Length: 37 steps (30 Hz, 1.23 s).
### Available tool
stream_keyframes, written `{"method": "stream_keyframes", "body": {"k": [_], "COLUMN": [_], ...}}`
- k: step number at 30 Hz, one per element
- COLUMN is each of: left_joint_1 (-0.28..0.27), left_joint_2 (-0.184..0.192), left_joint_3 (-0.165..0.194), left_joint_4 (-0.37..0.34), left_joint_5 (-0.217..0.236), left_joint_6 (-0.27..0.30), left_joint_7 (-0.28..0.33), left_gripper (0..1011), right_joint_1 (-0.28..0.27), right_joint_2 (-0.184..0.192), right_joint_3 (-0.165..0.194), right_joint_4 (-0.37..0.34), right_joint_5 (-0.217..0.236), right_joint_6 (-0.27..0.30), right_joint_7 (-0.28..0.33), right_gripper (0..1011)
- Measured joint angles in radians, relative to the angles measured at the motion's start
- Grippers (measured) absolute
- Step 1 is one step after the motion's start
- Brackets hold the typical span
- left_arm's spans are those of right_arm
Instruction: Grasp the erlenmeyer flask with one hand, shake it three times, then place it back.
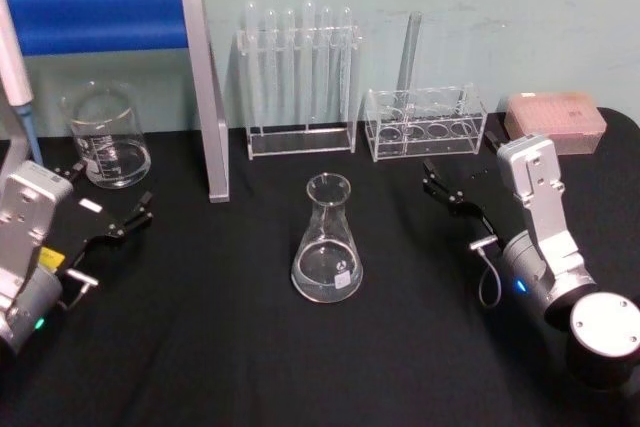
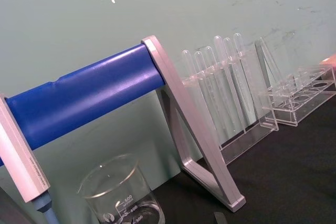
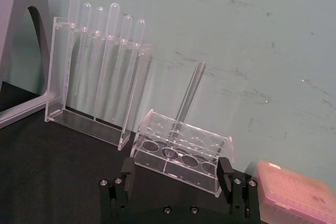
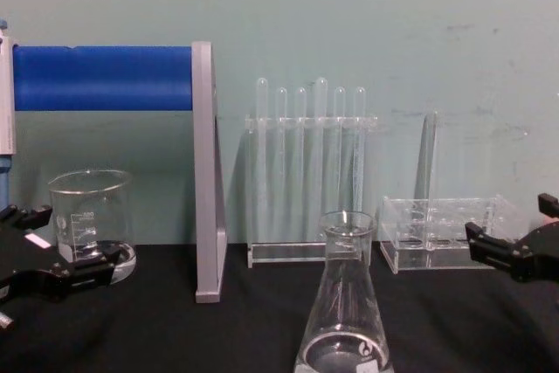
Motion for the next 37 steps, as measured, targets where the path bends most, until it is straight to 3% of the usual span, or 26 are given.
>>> {"method": "stream_keyframes", "body": {"k": [37], "left_joint_1": [0.0], "left_joint_2": [0.0], "left_joint_3": [0.0], "left_joint_4": [0.0], "left_joint_5": [0.0], "left_joint_6": [0.0], "left_joint_7": [0.0], "left_gripper": [1001], "right_joint_1": [0.0], "right_joint_2": [0.0], "right_joint_3": [0.0], "right_joint_4": [0.0], "right_joint_5": [0.0], "right_joint_6": [0.0], "right_joint_7": [0.0], "right_gripper": [1002]}}
